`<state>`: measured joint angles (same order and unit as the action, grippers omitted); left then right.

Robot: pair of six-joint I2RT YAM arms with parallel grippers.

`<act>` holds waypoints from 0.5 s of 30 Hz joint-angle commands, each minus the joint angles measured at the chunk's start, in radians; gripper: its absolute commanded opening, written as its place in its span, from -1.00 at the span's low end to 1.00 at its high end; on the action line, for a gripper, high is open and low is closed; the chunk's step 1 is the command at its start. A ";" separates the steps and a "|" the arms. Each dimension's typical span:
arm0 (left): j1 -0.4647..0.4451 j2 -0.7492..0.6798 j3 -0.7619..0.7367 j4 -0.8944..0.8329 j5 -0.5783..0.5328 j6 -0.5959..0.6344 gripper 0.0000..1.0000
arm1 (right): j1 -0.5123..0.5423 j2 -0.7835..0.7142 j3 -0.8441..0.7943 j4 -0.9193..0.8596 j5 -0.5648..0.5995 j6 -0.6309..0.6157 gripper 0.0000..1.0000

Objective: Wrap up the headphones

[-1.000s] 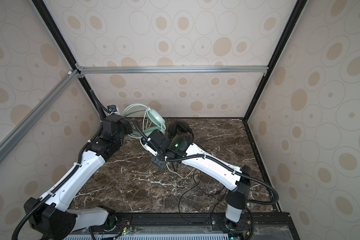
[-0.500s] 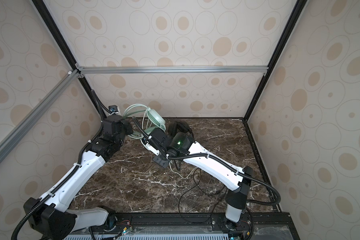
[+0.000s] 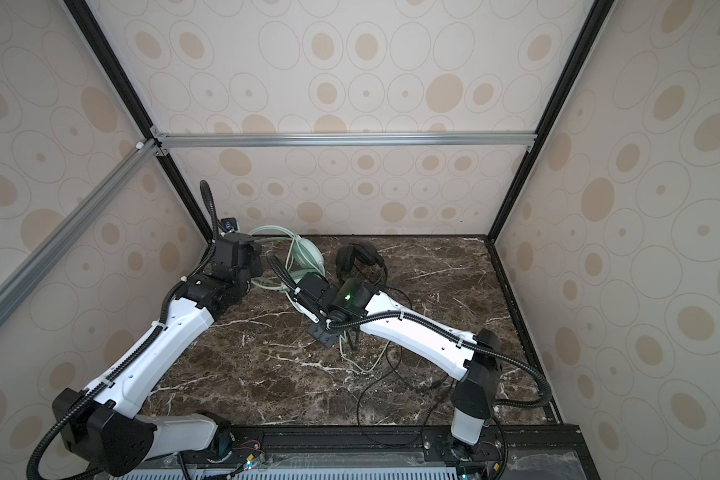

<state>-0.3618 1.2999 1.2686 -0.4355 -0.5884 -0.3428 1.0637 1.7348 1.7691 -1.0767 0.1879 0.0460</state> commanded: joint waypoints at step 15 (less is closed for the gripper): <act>0.000 -0.025 -0.015 0.099 -0.002 0.022 -1.00 | -0.047 0.002 0.237 -0.256 0.276 -0.022 -1.00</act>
<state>-0.3618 1.2995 1.2438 -0.4198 -0.5972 -0.3145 1.0176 1.7348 1.9476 -1.2869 0.4244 0.0406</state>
